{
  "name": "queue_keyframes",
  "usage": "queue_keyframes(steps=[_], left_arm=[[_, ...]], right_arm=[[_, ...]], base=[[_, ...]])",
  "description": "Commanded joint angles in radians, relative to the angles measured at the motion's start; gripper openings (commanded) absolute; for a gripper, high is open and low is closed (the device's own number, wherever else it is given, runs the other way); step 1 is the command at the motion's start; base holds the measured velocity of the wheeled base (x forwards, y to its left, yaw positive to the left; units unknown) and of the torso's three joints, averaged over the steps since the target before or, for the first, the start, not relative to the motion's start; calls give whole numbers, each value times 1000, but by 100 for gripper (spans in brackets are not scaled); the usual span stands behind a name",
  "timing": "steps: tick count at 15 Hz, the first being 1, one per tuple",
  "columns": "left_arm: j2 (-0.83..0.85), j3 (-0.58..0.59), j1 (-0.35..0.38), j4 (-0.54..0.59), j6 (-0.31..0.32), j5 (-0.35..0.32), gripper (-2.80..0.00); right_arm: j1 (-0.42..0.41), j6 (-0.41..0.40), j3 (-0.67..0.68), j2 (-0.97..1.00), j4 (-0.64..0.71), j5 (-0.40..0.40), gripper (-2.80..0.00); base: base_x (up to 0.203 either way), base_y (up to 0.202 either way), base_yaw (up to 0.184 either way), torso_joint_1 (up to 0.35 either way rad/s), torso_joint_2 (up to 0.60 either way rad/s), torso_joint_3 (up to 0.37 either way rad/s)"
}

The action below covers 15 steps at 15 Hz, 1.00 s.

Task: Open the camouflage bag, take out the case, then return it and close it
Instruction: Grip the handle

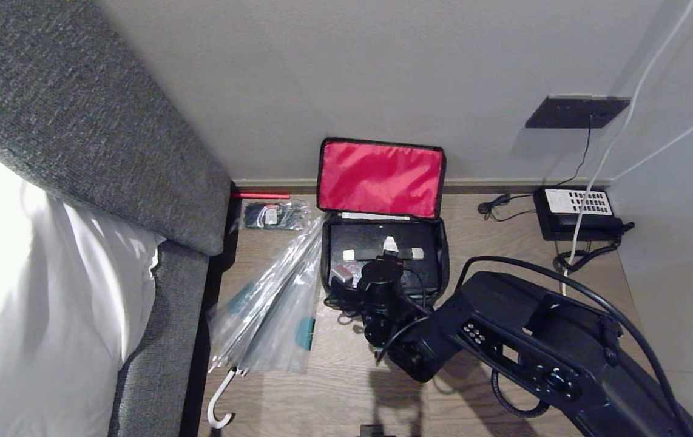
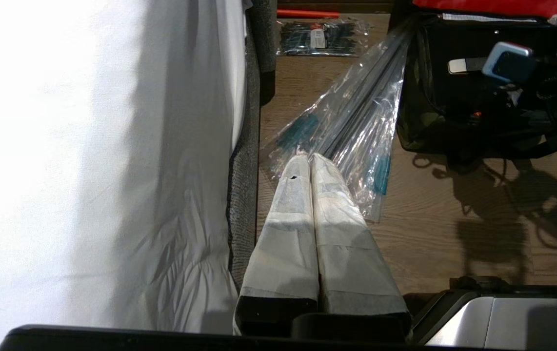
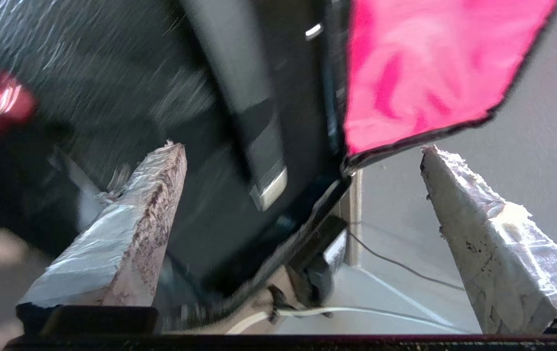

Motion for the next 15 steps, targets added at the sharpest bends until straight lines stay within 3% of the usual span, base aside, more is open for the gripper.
queue_keyframes(steps=[1, 8, 12, 15], left_arm=[[1, 2, 0, 0, 0, 0, -280], [1, 2, 0, 0, 0, 0, -280], [1, 2, 0, 0, 0, 1, -280], [4, 2, 0, 0, 0, 0, -280]], right_arm=[[-3, -1, -44, 27, -28, -3, 0], [-43, -26, -75, 78, -70, 14, 0], [-71, -46, -167, 122, -63, 102, 0], [-105, -135, -241, 161, -75, 176, 0]], base=[[0, 0, 0, 0, 0, 0], [0, 0, 0, 0, 0, 0], [0, 0, 0, 0, 0, 0], [0, 0, 0, 0, 0, 0]])
